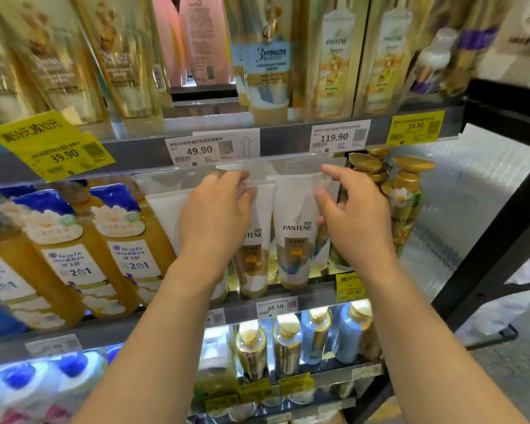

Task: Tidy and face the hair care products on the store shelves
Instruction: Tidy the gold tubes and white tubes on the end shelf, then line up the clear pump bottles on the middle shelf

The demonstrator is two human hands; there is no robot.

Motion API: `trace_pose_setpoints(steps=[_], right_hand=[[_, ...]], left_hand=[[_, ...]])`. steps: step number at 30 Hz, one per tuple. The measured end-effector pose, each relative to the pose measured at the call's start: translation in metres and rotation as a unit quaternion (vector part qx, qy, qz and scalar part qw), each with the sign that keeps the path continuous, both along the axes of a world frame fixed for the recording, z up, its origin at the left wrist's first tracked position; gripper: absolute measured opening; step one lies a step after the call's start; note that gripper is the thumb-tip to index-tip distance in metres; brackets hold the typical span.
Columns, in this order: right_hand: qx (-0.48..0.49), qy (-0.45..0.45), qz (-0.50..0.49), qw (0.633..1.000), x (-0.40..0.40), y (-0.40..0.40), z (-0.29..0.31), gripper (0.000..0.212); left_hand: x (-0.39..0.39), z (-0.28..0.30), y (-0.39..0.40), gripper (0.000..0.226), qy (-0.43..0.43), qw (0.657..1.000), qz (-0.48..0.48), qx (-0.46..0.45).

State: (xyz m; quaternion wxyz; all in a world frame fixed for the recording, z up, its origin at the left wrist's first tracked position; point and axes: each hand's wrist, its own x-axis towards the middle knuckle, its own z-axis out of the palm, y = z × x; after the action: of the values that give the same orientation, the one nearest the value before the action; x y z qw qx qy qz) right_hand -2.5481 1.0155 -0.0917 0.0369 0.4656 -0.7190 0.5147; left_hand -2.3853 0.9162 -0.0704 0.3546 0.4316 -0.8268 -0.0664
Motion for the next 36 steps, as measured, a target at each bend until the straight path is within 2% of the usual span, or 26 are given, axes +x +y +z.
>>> trace_pose_setpoints(steps=[7, 12, 17, 21, 28, 36], right_hand=[[-0.046, 0.020, -0.018, 0.999, 0.009, 0.026, -0.001, 0.026], [-0.044, 0.004, 0.023, 0.999, 0.023, 0.041, 0.013, 0.016], [-0.014, -0.019, 0.102, 0.994, 0.050, 0.037, 0.020, 0.013], [0.011, -0.042, 0.164, 0.985, 0.078, 0.032, 0.018, 0.008], [0.032, -0.071, 0.266, 0.961, 0.149, 0.020, 0.031, 0.004], [0.048, -0.098, 0.393, 0.913, 0.295, 0.026, 0.032, 0.007]], left_hand=[[-0.003, 0.005, 0.021, 0.032, 0.052, 0.997, -0.040, -0.047], [0.005, 0.013, 0.045, 0.021, 0.113, 0.989, -0.074, -0.063], [0.033, 0.016, 0.061, 0.020, 0.132, 0.988, -0.062, -0.055], [0.070, 0.018, 0.074, 0.019, 0.156, 0.985, -0.047, -0.051], [0.146, 0.020, 0.095, 0.023, 0.145, 0.987, 0.018, -0.062], [0.304, 0.018, 0.134, 0.017, 0.145, 0.979, 0.131, -0.061]])
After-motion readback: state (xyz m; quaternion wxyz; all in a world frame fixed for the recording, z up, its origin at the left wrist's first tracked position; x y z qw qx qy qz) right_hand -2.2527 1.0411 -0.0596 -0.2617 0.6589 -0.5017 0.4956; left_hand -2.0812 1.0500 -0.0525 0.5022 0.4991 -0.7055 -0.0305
